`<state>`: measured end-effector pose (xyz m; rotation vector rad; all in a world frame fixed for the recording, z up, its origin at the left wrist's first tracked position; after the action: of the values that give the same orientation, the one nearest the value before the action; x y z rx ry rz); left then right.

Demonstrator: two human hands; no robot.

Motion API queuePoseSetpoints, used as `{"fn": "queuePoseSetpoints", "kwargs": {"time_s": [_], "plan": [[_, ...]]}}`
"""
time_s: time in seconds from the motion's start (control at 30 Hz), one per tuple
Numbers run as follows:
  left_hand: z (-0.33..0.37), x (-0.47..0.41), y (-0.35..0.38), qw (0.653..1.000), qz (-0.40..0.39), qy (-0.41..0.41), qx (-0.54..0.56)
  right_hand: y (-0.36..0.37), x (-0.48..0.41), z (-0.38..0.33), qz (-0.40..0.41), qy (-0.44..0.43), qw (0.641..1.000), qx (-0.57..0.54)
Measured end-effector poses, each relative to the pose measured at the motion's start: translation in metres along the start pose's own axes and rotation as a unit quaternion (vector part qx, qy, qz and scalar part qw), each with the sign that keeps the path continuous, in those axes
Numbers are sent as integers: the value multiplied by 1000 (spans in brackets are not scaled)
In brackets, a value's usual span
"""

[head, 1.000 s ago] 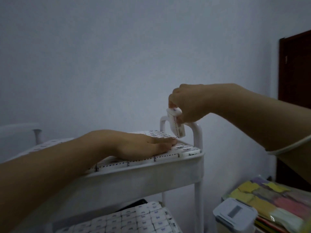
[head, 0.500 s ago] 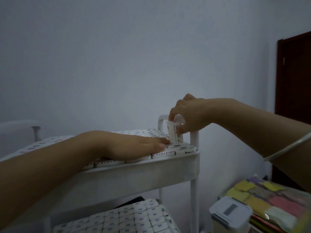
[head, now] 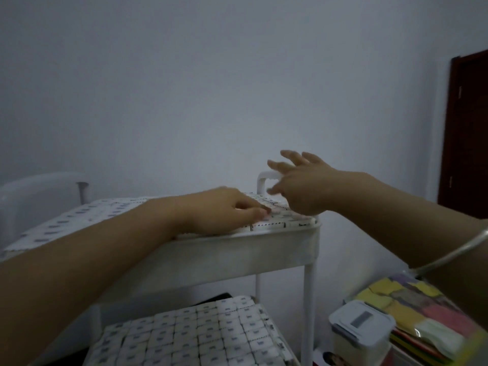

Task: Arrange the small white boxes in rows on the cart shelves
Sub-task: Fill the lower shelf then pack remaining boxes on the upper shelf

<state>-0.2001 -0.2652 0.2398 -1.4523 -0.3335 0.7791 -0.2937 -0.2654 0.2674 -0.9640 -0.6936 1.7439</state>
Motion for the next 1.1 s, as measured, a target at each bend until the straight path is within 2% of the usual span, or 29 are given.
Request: {"fn": "queuePoseSetpoints", "kwargs": {"time_s": [0.07,0.1,0.17,0.2,0.23,0.27,0.3,0.33,0.4,0.43,0.5,0.57,0.7,0.83,1.03,1.1], "plan": [[12,19,-21,990,130,29,-37,-27,23,-9,155,-1,985,-77],[19,34,-28,978,191,55,-54,-37,40,-14,250,3,960,-125],[37,73,-33,942,302,106,-103,-42,88,-32,434,-6,868,-241],[46,96,-29,917,347,130,-147,-37,112,-43,496,-21,819,-286],[53,117,-20,897,374,146,-184,-24,130,-56,533,-25,785,-315],[56,136,-3,885,387,155,-208,-5,141,-72,537,-21,776,-330],[56,152,20,885,380,153,-220,18,144,-88,512,-12,788,-343],[50,164,45,898,355,139,-221,44,140,-106,456,-4,815,-358],[24,181,103,937,277,82,-198,103,126,-148,262,5,885,-385],[4,189,131,954,236,40,-179,133,124,-166,167,13,907,-386],[-40,209,180,975,154,-62,-151,179,129,-187,50,51,921,-384],[-77,230,215,976,85,-136,-149,205,136,-192,-5,106,910,-400],[-109,243,231,965,33,-198,-171,235,151,-189,-65,178,903,-385],[-121,242,242,954,18,-242,-175,257,152,-192,-111,179,897,-389],[-130,232,252,935,15,-301,-185,268,118,-186,-32,158,906,-392],[-133,226,250,931,28,-309,-192,274,101,-185,-27,147,908,-391]]}}
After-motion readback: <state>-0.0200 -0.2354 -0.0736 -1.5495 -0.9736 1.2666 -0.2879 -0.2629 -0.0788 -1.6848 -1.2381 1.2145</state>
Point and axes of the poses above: each hand's wrist, its own x-axis away from the middle knuckle, its own y-axis out of the palm, z = x × y, the point moved 9 cm from there along -x, towards the middle knuckle
